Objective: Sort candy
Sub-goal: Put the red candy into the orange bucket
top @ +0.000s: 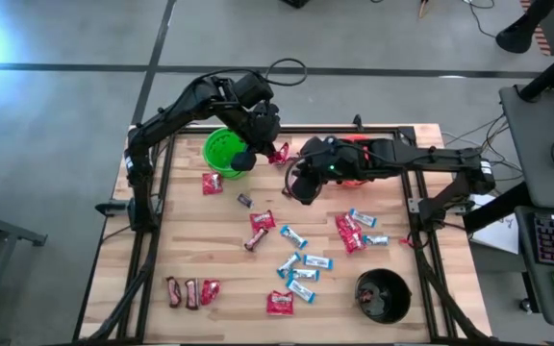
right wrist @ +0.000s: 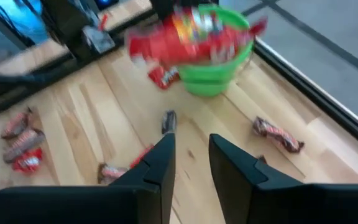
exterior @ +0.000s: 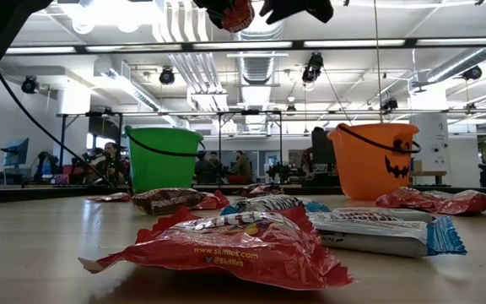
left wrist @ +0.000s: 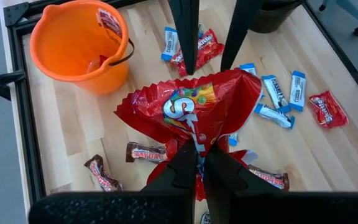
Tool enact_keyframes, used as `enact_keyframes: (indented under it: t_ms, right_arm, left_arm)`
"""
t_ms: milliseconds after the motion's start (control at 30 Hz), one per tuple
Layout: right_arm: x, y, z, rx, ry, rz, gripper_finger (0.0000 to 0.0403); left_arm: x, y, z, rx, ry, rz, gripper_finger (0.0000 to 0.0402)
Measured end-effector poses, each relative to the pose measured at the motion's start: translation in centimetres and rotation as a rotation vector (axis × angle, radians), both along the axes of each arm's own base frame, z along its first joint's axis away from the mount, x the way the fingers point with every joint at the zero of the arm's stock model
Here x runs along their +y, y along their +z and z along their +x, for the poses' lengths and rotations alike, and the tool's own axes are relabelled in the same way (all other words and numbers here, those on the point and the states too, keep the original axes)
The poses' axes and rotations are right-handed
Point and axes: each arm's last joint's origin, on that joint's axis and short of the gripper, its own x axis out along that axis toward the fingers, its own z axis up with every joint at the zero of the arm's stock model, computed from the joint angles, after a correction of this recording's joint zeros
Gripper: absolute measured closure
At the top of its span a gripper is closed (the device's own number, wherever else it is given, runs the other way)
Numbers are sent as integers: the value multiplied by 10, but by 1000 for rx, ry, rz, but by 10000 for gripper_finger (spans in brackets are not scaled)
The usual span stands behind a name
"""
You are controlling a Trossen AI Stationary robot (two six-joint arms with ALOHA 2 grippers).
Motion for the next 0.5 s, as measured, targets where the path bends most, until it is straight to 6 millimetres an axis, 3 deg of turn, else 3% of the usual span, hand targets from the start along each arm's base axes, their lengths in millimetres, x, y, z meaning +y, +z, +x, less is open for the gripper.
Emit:
enact_keyframes:
  t_ms: [167, 500]
  right_arm:
    - [1, -2, -3, 42, 15, 14, 284]
    - [1, 28, -10, -26, 1, 16, 220]
  left_arm:
    - [0, 0, 0, 0, 0, 0, 402]
    - [-1, 0, 1, -7, -1, 8, 402]
